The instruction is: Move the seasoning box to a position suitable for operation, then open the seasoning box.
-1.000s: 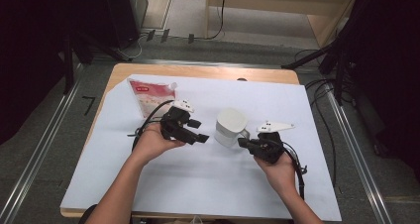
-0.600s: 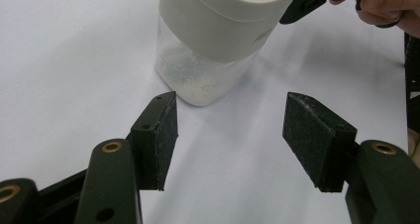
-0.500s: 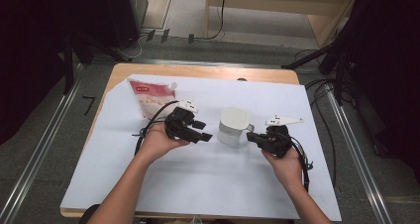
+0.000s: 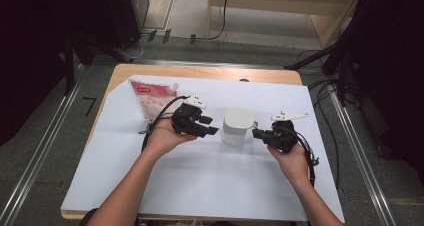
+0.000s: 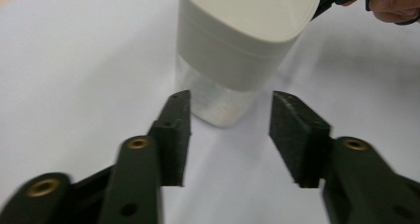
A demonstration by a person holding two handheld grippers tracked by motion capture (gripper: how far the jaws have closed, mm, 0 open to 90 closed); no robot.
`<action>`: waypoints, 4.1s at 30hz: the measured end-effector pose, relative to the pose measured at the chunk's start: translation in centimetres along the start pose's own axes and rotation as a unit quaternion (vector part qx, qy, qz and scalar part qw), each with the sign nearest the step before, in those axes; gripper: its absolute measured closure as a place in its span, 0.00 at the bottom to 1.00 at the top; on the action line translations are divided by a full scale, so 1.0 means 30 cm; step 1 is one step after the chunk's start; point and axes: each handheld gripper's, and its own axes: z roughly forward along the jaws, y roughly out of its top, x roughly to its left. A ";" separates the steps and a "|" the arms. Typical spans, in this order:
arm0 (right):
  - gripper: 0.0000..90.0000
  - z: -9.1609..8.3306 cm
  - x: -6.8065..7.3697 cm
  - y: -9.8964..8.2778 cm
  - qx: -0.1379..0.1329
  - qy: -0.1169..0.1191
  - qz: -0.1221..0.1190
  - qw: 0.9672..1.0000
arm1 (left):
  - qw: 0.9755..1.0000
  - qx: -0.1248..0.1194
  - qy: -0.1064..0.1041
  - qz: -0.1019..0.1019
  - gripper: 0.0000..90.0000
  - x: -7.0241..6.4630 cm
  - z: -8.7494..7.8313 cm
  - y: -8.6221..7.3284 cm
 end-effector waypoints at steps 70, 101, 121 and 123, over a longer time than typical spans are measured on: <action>1.00 -0.005 -0.100 0.086 -0.013 0.001 -0.006 1.000 | 0.991 0.048 -0.094 0.077 0.14 0.048 0.143 0.106; 1.00 -0.004 -0.101 0.083 -0.014 0.000 -0.007 1.000 | 0.986 0.051 -0.145 0.061 0.16 0.110 0.211 0.148; 1.00 -0.002 -0.096 0.083 -0.015 -0.006 -0.006 1.000 | 0.987 0.055 -0.132 0.073 0.18 0.101 0.197 0.159; 1.00 -0.001 -0.095 0.083 -0.015 -0.007 -0.006 1.000 | 0.987 0.057 -0.131 0.074 0.18 0.101 0.196 0.159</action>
